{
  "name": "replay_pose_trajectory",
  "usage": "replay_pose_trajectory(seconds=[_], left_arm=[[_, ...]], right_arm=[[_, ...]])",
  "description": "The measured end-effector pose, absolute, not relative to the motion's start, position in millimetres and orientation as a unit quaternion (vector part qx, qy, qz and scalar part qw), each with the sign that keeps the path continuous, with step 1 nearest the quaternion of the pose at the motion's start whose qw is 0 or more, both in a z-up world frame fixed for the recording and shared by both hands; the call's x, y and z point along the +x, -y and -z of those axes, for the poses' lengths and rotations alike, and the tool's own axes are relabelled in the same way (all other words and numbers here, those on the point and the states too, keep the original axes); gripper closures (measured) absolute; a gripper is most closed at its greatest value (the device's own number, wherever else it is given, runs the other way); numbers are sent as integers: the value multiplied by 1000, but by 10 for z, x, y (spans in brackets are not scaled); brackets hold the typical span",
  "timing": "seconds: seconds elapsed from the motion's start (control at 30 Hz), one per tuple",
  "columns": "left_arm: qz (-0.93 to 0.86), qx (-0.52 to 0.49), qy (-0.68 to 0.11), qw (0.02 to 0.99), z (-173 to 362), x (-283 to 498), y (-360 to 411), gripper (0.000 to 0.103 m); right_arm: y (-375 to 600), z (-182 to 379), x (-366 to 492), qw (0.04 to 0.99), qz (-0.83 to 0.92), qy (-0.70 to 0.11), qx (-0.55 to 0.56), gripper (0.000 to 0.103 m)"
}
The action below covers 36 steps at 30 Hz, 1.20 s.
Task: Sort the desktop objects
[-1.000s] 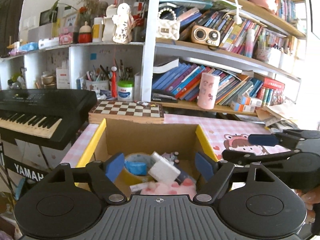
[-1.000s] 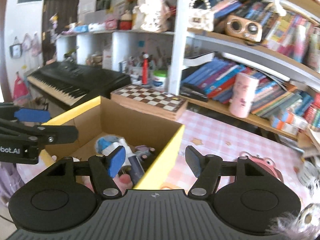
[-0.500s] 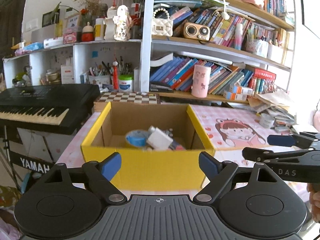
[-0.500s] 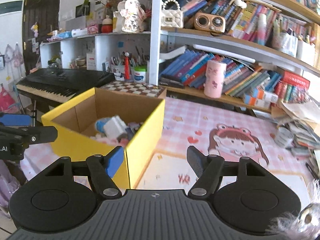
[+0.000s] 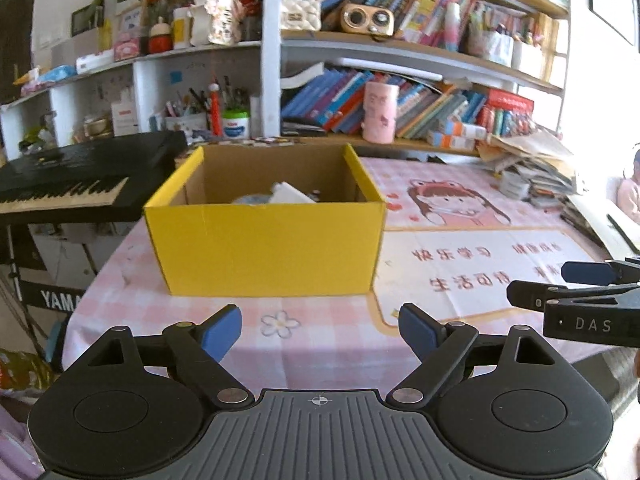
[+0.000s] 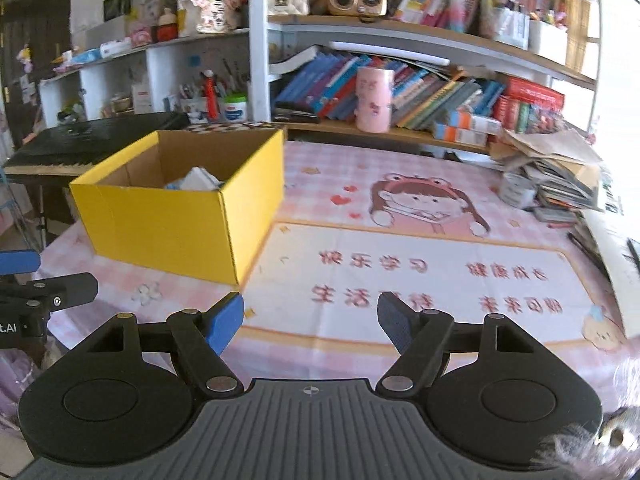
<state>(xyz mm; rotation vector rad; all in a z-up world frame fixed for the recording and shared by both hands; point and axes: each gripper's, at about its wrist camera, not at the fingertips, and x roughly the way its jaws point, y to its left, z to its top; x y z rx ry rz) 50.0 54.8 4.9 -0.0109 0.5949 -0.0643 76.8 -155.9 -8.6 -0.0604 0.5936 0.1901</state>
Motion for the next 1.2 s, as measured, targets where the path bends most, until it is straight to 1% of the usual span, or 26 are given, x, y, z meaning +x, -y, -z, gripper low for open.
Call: replay_pose_trajectory(seconds=[0.03,0.1,0.37,0.47,0.5,0.67,0.77,0.93,1.0,1.2], left_arm=[[33,-3,-292,956,-49,484,-533,14],[37,0,-292,956,-49,473,-504,10],[56,12,-294,954,-49,456,-361,9],[54,17,-301,952,-27,470,-307,6],[55,15,-305,951,-14,471,-296,5],[52,20,-307,950,-3,467,-253,5],[44,19,-310,949,0,476,-262,1],[31,17,-319,947,22,501,-282,1],[27,17,-322,946,27,505,-296,1],[27,14,-343,939,72,526,-314,1]], right_arm=[[1580,105,718,952,-88,-293,-29,31],[1617,138,647,951,-79,-297,-25,30],[1728,213,497,948,-54,-313,-4,28],[1764,223,471,947,-46,-317,-4,26],[1777,225,469,947,-43,-318,-6,24],[1849,253,429,944,-32,-329,-8,20],[1878,252,432,944,-28,-330,-7,19],[1846,252,437,943,-34,-331,-21,17],[1818,251,437,943,-37,-331,-28,12],[1766,268,433,940,-47,-337,-35,9]])
